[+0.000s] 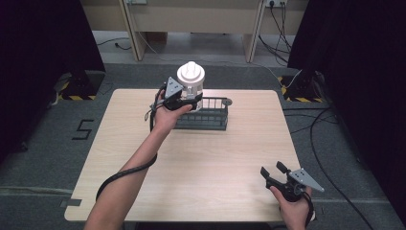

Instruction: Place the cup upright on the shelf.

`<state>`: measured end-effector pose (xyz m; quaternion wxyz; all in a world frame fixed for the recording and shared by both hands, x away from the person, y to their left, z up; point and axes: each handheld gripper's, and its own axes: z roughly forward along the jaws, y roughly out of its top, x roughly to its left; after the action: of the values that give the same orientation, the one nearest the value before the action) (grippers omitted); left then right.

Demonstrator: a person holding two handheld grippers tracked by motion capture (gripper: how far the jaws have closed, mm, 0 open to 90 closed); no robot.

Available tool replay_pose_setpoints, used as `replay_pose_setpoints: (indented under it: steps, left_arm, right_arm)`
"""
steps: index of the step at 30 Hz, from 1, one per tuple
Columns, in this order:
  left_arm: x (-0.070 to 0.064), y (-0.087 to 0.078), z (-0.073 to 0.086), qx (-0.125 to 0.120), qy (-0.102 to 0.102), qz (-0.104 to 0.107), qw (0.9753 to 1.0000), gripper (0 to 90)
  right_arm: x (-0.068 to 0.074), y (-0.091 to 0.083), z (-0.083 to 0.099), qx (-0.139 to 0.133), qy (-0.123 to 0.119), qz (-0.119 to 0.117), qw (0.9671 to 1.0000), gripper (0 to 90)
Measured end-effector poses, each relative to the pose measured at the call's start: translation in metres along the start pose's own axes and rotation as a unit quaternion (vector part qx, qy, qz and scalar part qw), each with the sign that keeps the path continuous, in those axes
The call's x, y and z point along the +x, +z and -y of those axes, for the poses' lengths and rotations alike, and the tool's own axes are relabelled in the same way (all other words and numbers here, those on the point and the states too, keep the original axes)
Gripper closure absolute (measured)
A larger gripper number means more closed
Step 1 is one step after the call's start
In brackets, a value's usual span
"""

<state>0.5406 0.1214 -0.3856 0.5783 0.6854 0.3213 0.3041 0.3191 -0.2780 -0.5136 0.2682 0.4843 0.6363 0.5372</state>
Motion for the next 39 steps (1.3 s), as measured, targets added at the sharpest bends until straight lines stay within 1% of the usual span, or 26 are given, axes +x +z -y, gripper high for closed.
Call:
replay_pose_setpoints:
  steps: [3,9,11,18,22,31,39]
  left_arm:
    - [0.002,0.004,0.002,0.003,-0.005,-0.003,1.0000,17.5]
    - [0.005,0.010,0.004,0.011,-0.008,-0.008,0.9999,17.5]
    - [0.006,0.014,0.004,0.010,-0.020,-0.011,0.9997,17.5]
    - [0.006,0.022,0.006,0.018,-0.019,-0.019,0.9995,17.5]
    - [0.006,0.027,0.007,0.019,-0.025,-0.021,0.9993,17.5]
    - [0.004,0.035,0.015,0.032,-0.025,-0.030,0.9987,17.5]
    - [0.003,0.041,0.020,0.037,-0.029,-0.030,0.9984,17.5]
  right_arm:
    - [0.000,0.000,0.000,0.001,0.001,0.000,1.0000,26.1]
    - [0.000,0.000,0.000,0.000,0.001,-0.001,1.0000,26.0]
    - [0.000,-0.001,0.000,0.001,0.001,-0.001,1.0000,26.0]
    - [0.000,-0.001,0.000,-0.001,0.001,-0.001,1.0000,26.0]
    - [0.000,-0.001,0.000,-0.001,0.001,-0.002,1.0000,26.0]
    - [-0.001,-0.001,0.000,-0.001,0.003,-0.003,1.0000,26.0]
    - [-0.001,-0.002,0.001,-0.001,0.002,-0.004,1.0000,26.0]
